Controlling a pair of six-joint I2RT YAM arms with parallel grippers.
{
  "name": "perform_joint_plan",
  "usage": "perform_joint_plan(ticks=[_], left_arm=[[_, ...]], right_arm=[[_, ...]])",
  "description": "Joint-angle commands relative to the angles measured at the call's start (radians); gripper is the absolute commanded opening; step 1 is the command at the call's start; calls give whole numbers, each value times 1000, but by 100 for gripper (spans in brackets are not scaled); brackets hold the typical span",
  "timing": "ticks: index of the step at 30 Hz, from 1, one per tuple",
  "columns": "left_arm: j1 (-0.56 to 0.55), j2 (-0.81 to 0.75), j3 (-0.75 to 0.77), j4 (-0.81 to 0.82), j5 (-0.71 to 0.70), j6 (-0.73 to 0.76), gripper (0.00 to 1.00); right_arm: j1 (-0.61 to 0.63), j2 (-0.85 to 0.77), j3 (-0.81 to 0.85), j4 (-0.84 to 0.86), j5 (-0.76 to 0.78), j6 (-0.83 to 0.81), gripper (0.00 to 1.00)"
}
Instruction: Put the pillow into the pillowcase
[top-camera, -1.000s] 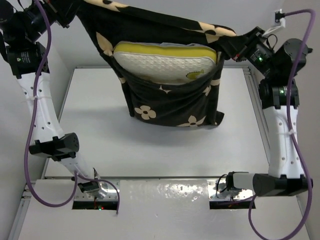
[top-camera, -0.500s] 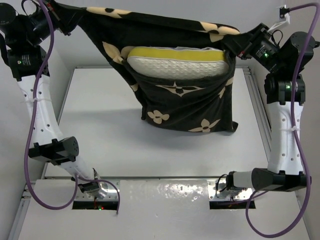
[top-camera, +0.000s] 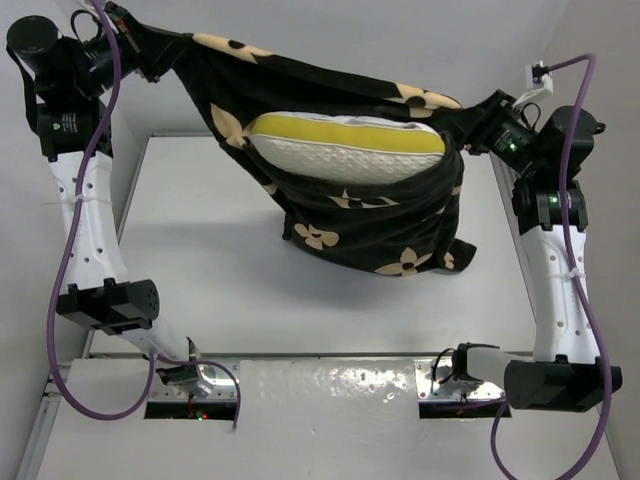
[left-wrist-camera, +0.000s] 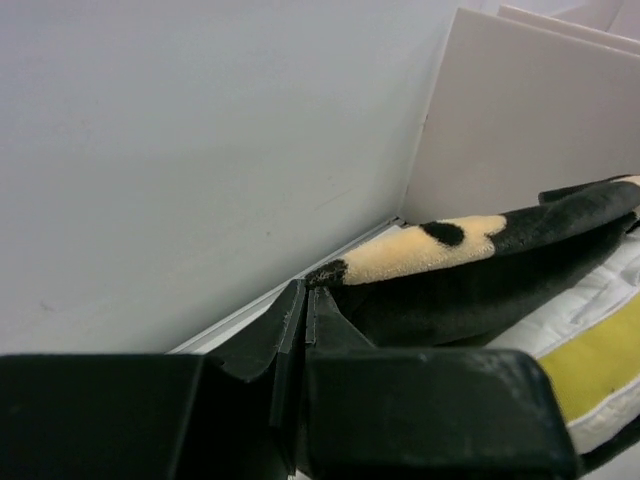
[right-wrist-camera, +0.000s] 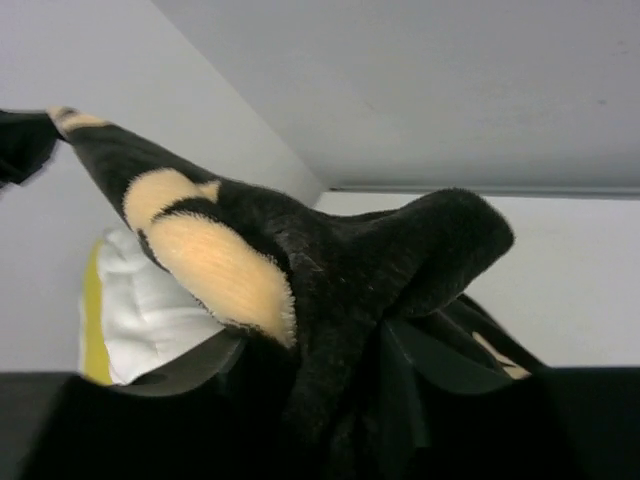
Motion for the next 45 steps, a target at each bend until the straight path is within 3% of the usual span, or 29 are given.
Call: perform_joint_plan(ticks=[1,4,6,9,10,11,14,18,20,22,24,26,27,30,31,33,35,38,40,42,45], left_arm=[[2,3,69,20,-45,-2,0],[0,12,73,26,-40,-7,0],[-1,10,73,17,-43,-1,0],[0,12,76,10,-43,19,0],[0,12,77,10,-45,19,0],[0,15,80,6,-46,25,0],[-3,23,89,-10,-68,44,0],[2,39,132,6,-134,73,0],[37,75,249,45,-219,69,0],[125,101,376,101,-305,53,0],[195,81,390,209,-345,52,0],[261,21,350,239,-342,78,0],[270,6,327,231,-330,105,0],[238,-48,147,240,-298,127,0],[235,-27,145,210,-318,133,0],[244,95,294,126,-379,138,0],[288,166,445,70,-381,63,0],[354,92,378,223,-330,35,0],[345,-37,226,350,-335,76,0],[321,-98,177,378,-291,113,0],[301,-57,194,314,-266,107,0]], right_arm=[[-36,1,-22,215,-99,113,47],[-73,0,-34,356,-154,227,59],[-95,-10,-45,415,-168,293,60],[-102,-20,-54,491,-153,329,29],[-102,-22,-48,501,-130,334,8],[-105,-22,-36,510,-117,342,1],[-121,-14,58,513,-73,340,0],[-139,33,271,524,24,325,0],[-156,113,572,528,67,360,0],[-167,194,769,544,67,414,0],[-167,288,933,609,52,503,0],[-168,241,852,681,32,573,0],[-168,201,661,700,27,560,0],[-150,89,355,555,106,390,0],[-150,99,336,507,108,359,0],[-164,188,345,415,79,385,0],[-150,249,371,450,-2,449,0],[-84,248,436,424,-16,391,0],[-18,245,574,369,13,292,0],[11,245,666,301,27,242,0],[16,207,571,263,76,181,0]])
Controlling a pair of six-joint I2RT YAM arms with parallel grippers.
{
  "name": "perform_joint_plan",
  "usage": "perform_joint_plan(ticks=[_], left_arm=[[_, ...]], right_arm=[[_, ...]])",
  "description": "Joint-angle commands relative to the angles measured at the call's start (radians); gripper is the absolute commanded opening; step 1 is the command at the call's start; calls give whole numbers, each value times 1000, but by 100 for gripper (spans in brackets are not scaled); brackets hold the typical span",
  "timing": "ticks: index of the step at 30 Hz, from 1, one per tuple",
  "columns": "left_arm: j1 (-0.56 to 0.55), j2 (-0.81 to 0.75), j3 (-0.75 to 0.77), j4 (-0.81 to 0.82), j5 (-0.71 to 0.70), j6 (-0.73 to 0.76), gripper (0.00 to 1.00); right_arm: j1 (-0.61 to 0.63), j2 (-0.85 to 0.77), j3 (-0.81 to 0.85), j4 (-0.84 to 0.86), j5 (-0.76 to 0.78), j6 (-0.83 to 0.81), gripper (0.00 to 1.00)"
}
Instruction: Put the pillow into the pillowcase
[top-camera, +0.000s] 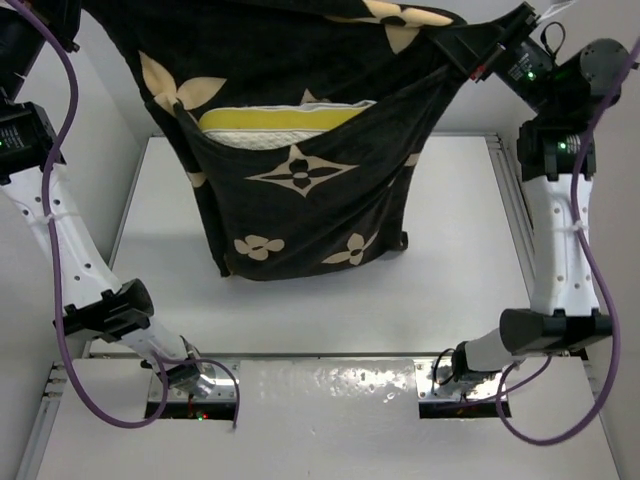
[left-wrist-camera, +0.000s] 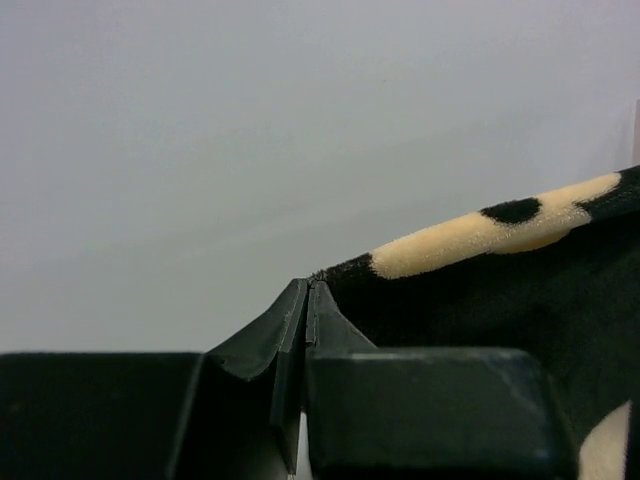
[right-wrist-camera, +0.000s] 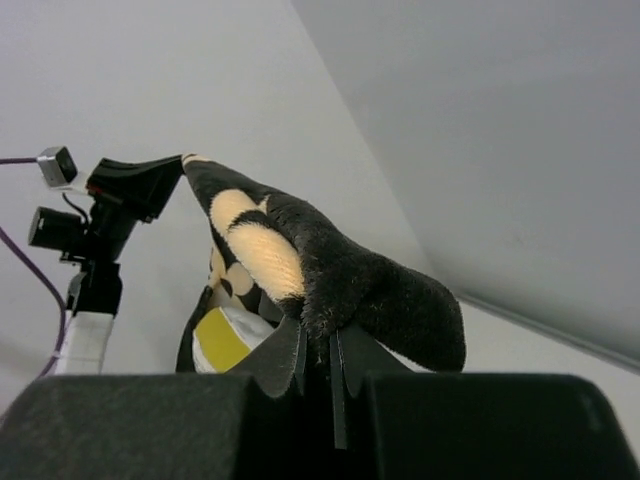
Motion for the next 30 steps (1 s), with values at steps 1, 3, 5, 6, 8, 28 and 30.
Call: perform_joint_plan(ticks=[1,3,5,6,8,28,30], left_arm=[[25,-25,25,13,-161,74,0],[-28,65,40,-111,-204,143,0],[-68,154,167,-283,-245,201,0],[-82,235,236,-324,-261,188,0],[-53,227,359,-278,-270,133,0],[-172,-82,-219,77,287,24,25],[-344,-106,-350,-219,255,413,53]], right_arm=[[-53,-120,0,-12,210,-143,0],[-67,-79,-30,-112,232,-175,0],[-67,56,46,-181,224,-120,0],[-59,113,194,-168,181,-38,0],[-47,266,567,-139,181,13,0],[-16,-238,-205,336,219,20,0],[83,-243,-194,268,244,-89,0]])
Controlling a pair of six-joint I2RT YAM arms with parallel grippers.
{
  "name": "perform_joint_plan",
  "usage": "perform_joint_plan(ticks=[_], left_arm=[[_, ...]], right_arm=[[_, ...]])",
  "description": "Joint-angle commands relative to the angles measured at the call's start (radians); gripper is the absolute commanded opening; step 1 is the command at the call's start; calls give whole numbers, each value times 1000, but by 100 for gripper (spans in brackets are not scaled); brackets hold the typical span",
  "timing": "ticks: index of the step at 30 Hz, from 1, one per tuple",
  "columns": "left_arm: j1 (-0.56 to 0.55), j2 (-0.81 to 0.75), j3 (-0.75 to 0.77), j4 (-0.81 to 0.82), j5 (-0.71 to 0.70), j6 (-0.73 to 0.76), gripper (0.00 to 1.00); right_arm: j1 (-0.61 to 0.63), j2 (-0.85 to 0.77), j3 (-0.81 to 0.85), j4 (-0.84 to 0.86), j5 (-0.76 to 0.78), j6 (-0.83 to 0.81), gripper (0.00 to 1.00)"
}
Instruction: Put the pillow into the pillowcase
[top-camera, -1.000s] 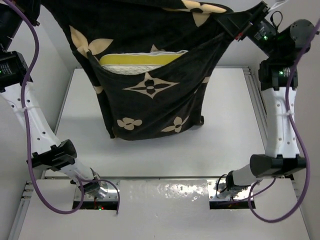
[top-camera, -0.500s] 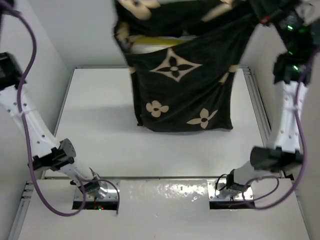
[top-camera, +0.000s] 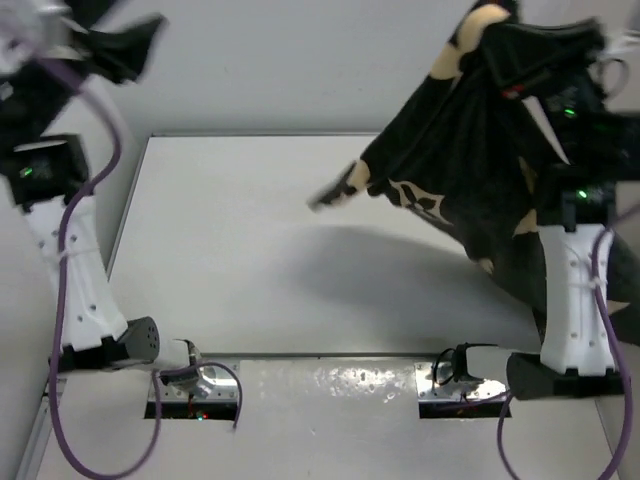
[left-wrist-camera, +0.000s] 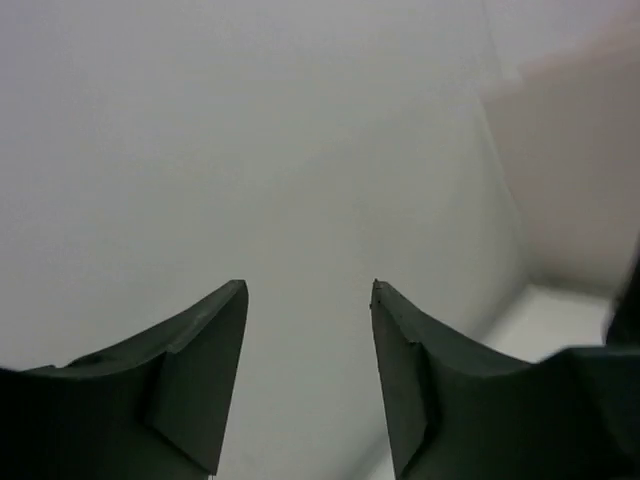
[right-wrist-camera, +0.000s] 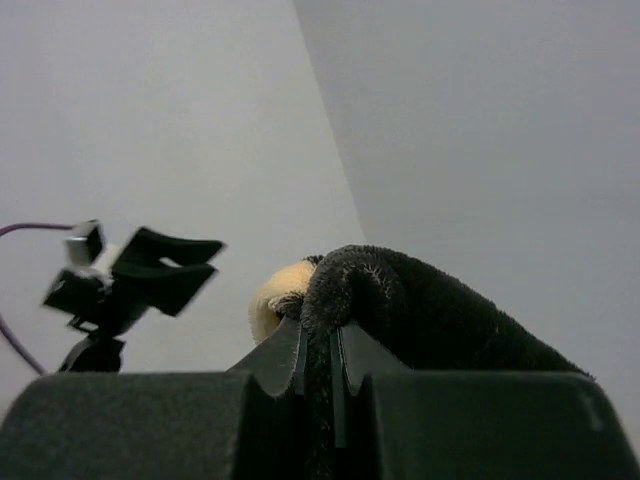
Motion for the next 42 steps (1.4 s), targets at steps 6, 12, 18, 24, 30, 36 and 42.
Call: perform_joint_plan(ticks=[6,12,18,24,30,36,42], left_arm=[[-462,133,-287,-1049,77,1108,81],[-775,124,-529,-1117,-109,1174,100],[-726,65,-748,-699,-292,880,100],[-749,67,-822,-448,-226,647,100],[-821,88,-828,-357,-153,519,100],[-846,88,-854,-296,-198,389,100],[-886,176,-841,-178,-271,257,100]], right_arm=[[166,46,31,-159,118,-176,0],[220,72,59,-235,166,-250,0],[230,60,75,-266,177,-269,0],[237,43,75,-278,206,-287,0],[231,38,100,-321,221,-315,0],[226,9,71,-321,232,-319,0],[226,-14,60,-330,241,-321,0]])
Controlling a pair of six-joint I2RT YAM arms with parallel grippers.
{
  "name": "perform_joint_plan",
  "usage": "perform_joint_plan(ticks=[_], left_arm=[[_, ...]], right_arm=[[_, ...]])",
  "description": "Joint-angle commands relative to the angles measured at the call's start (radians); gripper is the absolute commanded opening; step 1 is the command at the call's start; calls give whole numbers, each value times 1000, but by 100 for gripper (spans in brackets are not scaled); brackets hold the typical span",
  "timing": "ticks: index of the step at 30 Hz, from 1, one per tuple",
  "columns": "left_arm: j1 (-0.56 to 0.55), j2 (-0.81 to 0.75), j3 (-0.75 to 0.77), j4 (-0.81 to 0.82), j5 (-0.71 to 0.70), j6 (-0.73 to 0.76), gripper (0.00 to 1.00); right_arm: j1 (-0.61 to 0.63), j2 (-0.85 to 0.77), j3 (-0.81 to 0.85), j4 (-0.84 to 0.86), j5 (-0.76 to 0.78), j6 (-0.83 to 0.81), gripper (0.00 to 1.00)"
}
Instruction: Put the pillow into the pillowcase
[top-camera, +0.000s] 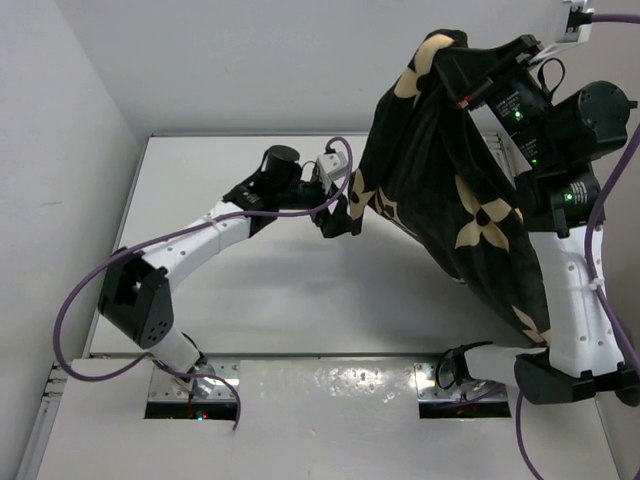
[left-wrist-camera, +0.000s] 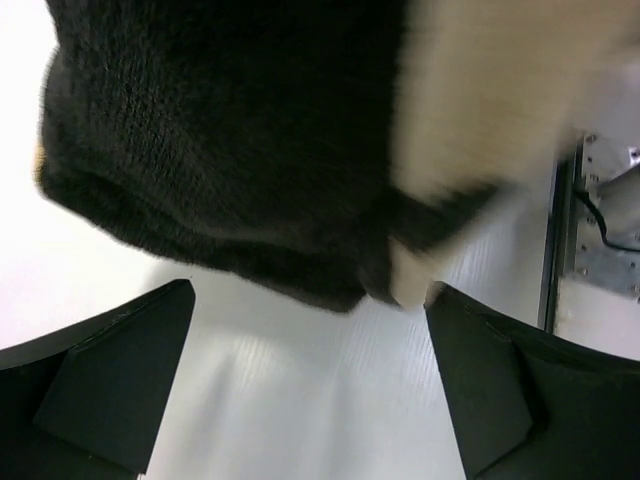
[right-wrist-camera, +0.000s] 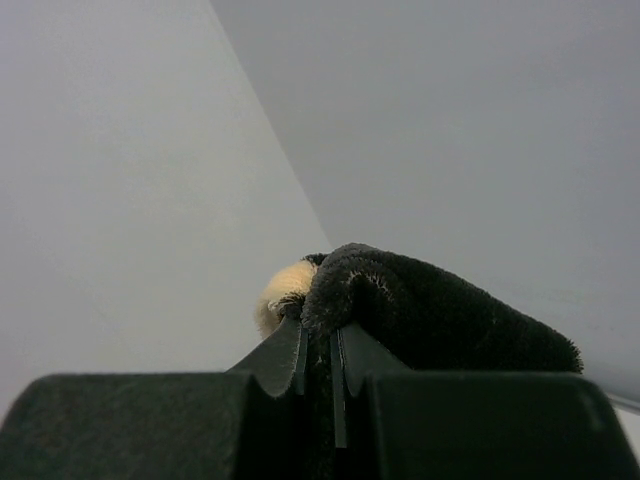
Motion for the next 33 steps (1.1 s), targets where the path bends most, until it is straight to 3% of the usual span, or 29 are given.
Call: perform_joint_plan(ticks=[1,5,9,10,11,12,14,17,22,24,25,26,33], left_arm=[[-33,62,21,128,-38,-115,100],[-54,128,68,197,-58,-202,100],[-73,159,157,174,-77,-200,98],[-70,166,171,171,-81,-192,70],[-68,168,171,171,-81,-190,70],[-64,168,180,118,-105,-190,30],[-38,159,182,108,-119,-203,0],[24,145,189,96,-101,-251,0],[46,136,266,-22,-94,-136,3],[4,145,295,-96,-119,-62,38],[-11,150,323,-148,-131,-31,76],[-30,154,332,-164,-140,-5,99],[-93,166,302,-151,-202,37,100]], right_arm=[[-5,-44,30,117,34,-4,0],[-13,-58,27,94,34,-11,0],[-23,-81,9,88,35,-18,0],[-32,-90,1,85,35,-19,0],[-33,-90,-2,85,35,-19,0],[-40,-93,-3,85,34,-21,0],[-57,-95,-5,82,29,-18,0],[-69,-90,-14,88,17,-15,0],[-105,-78,-34,131,-14,28,0],[-115,-76,-39,141,-22,44,0],[-123,-75,-54,163,-26,50,0],[-128,-76,-60,169,-28,65,0],[-157,-79,-80,195,-52,102,0]])
